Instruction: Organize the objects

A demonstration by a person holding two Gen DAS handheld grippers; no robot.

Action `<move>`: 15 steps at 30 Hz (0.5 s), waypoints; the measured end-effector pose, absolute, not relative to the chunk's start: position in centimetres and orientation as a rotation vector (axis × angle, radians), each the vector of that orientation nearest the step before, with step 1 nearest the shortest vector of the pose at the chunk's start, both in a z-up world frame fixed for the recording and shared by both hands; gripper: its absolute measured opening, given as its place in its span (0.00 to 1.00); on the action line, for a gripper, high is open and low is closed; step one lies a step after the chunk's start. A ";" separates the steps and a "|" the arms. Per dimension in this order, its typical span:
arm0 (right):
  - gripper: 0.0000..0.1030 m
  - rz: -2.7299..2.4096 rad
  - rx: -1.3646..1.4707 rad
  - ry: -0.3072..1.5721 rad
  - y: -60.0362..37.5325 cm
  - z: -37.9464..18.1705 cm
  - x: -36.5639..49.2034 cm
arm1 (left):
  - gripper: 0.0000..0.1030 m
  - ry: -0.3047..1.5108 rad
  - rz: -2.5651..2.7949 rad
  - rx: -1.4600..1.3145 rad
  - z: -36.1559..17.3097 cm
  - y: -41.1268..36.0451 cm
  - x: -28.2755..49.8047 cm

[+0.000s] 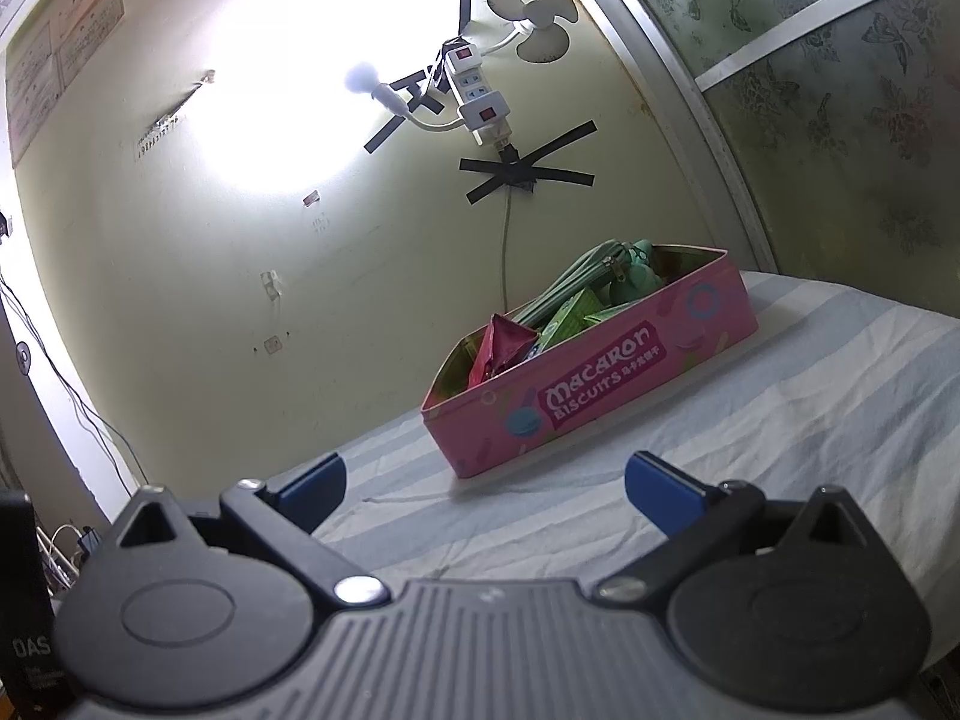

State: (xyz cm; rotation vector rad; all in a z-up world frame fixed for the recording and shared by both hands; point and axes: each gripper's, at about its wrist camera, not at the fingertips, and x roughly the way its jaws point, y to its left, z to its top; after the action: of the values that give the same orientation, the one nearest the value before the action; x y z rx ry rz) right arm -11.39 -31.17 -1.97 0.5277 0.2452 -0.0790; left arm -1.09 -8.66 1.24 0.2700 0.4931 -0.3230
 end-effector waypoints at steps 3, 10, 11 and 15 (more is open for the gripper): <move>1.00 -0.078 0.529 0.248 -31.2 -2.1 -11.3 | 1.00 0.499 -0.319 0.267 1.2 -8.7 -1.1; 1.00 -0.079 0.529 0.248 -31.2 -2.1 -11.4 | 1.00 0.509 -0.319 0.264 1.1 -8.9 -1.1; 1.00 -0.080 0.529 0.249 -31.2 -2.1 -11.4 | 1.00 0.508 -0.318 0.264 1.1 -8.9 -1.1; 1.00 -0.079 0.529 0.248 -31.2 -2.1 -11.3 | 1.00 0.510 -0.316 0.260 1.1 -8.9 -1.1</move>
State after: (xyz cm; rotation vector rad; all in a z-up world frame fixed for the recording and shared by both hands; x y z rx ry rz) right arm -11.32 -31.20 -2.06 0.5286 0.2481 -0.0794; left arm -1.05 -8.85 1.05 0.2600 0.5097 -0.3161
